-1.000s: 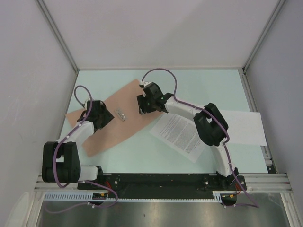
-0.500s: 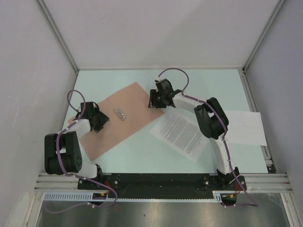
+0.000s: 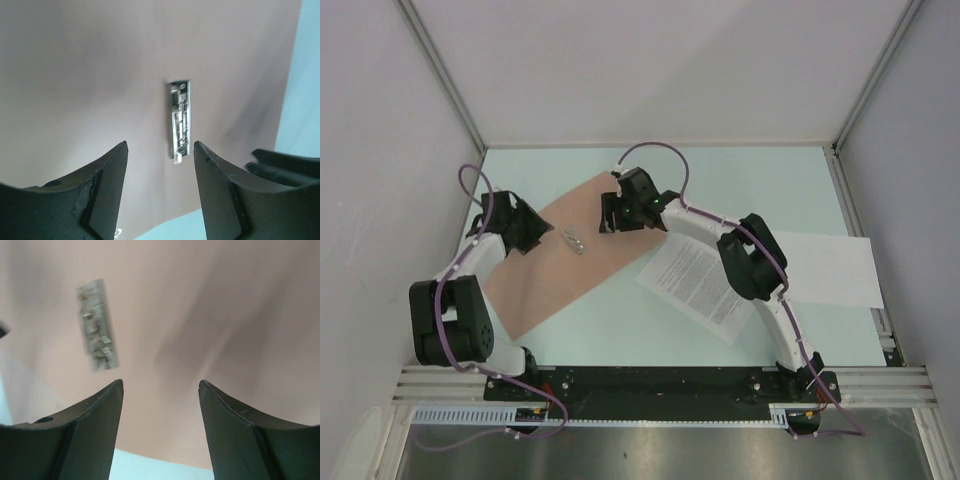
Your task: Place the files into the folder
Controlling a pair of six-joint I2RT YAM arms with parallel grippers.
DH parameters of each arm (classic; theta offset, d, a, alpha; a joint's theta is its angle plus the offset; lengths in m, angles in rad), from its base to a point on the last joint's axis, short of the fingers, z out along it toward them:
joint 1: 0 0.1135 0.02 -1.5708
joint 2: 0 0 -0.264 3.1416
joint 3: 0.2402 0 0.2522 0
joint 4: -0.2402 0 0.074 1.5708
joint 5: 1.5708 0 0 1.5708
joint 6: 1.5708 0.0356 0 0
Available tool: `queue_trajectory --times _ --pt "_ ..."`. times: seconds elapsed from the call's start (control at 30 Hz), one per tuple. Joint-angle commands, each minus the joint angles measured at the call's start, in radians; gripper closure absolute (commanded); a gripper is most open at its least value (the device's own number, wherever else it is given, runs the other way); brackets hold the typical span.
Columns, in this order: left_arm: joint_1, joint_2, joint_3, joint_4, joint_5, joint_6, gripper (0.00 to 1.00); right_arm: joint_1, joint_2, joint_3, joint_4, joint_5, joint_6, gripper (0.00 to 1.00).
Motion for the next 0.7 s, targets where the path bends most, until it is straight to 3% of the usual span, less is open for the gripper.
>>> queue_trajectory --times 0.0,0.1,0.23,0.53,0.67 --pt "-0.010 0.110 0.105 -0.032 0.067 -0.017 0.40 0.021 0.017 0.001 0.089 -0.106 0.027 0.32" --pt "-0.041 0.215 0.172 -0.084 0.018 -0.015 0.41 0.015 0.029 -0.074 0.260 -0.242 0.090 0.34" --pt "-0.076 0.298 0.224 -0.087 -0.017 -0.034 0.48 0.003 0.074 -0.122 0.419 -0.386 0.174 0.46" --pt "-0.121 0.365 0.284 -0.100 -0.137 -0.055 0.51 -0.008 0.171 -0.171 0.631 -0.522 0.305 0.62" --pt "-0.119 0.385 0.293 -0.124 -0.178 -0.084 0.59 -0.006 0.189 -0.171 0.654 -0.531 0.328 0.67"
